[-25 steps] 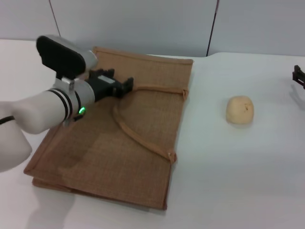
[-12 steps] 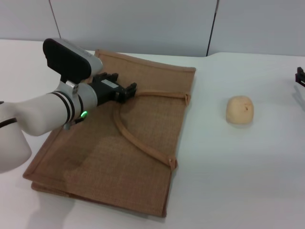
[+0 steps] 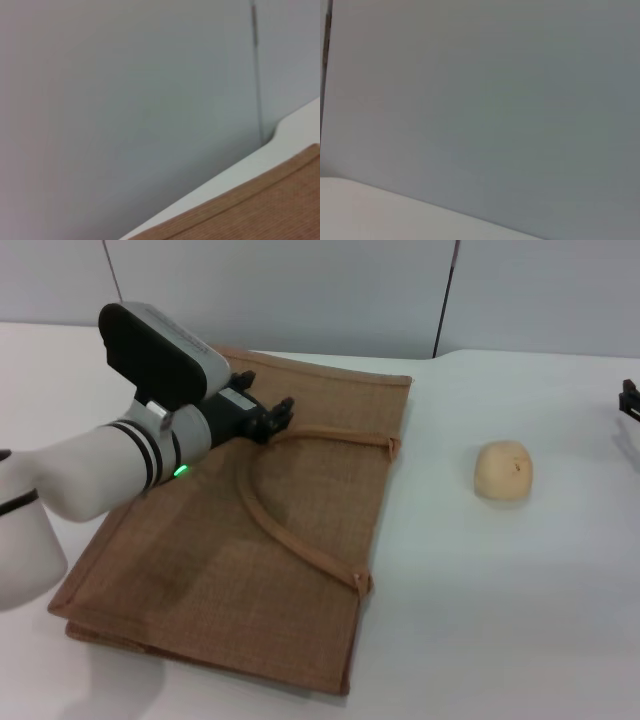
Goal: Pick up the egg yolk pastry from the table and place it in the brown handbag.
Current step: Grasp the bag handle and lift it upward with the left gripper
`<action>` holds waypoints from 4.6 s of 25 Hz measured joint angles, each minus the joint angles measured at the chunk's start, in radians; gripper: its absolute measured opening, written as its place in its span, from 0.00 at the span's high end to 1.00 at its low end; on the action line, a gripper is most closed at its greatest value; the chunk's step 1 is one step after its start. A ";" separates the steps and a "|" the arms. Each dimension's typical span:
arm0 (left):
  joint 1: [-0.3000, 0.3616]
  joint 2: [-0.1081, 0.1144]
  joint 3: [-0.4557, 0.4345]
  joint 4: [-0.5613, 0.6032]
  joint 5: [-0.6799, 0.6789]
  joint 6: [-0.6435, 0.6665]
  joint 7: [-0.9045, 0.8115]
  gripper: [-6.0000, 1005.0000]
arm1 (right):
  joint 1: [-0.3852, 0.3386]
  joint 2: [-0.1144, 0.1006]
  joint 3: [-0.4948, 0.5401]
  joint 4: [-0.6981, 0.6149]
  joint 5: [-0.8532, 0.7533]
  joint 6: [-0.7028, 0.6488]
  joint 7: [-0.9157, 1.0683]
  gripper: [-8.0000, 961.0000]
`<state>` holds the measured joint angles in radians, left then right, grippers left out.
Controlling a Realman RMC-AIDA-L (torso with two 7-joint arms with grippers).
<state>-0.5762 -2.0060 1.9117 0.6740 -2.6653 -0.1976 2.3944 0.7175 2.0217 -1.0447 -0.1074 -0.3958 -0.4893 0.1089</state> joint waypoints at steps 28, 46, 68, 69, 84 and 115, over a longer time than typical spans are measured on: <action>0.078 -0.012 0.114 0.146 0.060 0.096 -0.187 0.37 | 0.006 -0.002 0.000 -0.005 -0.002 0.025 0.000 0.08; 0.091 0.025 0.208 0.197 0.058 0.209 -0.250 0.39 | -0.003 -0.001 0.000 -0.005 -0.001 0.026 0.000 0.08; 0.084 0.029 0.273 0.234 0.018 0.326 -0.243 0.40 | -0.003 -0.001 0.000 -0.005 0.000 0.026 0.000 0.08; 0.084 0.029 0.273 0.234 0.016 0.326 -0.242 0.40 | -0.003 -0.001 0.000 -0.005 0.000 0.026 0.000 0.08; 0.091 0.026 0.261 0.254 -0.004 0.417 -0.247 0.48 | -0.003 -0.003 0.002 -0.005 0.000 0.026 0.000 0.08; 0.096 0.014 0.158 0.292 -0.027 0.473 -0.198 0.88 | -0.003 -0.003 0.016 -0.005 0.000 0.026 0.000 0.08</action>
<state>-0.4799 -1.9916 2.0700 0.9658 -2.6921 0.2757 2.1961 0.7143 2.0187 -1.0290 -0.1119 -0.3957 -0.4632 0.1089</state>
